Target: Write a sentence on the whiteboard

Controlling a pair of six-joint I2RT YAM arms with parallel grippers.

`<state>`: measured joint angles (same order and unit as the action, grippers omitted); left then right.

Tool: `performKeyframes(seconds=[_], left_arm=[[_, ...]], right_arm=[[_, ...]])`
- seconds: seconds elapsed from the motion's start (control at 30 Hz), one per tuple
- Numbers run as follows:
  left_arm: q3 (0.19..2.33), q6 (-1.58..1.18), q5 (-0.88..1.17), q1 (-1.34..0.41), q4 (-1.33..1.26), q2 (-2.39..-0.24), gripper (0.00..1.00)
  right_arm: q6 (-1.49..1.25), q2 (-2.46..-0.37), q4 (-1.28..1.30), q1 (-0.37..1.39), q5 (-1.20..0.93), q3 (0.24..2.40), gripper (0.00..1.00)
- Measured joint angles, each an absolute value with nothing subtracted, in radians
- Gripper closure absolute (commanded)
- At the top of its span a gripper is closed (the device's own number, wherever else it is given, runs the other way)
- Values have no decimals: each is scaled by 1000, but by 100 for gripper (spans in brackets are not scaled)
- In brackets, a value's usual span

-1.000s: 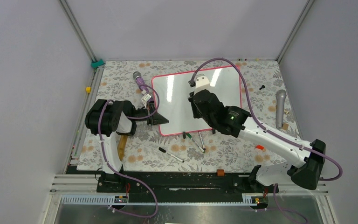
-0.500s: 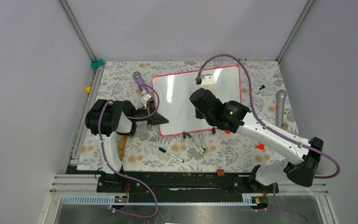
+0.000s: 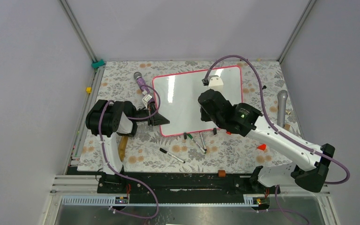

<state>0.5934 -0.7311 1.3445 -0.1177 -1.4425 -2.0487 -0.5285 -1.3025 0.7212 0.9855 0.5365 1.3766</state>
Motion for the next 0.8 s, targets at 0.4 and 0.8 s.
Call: performKeyframes(seconds=[0.4,0.8], left_arm=[[593,-732,1345,-117,-1443,-2049,100],[593,-733,1345,-117,-1443,-2049,100]], right_arm=[[-532,-1194,660,986,456,1244,100],[-334,-1295,536,986,348,1254,100]])
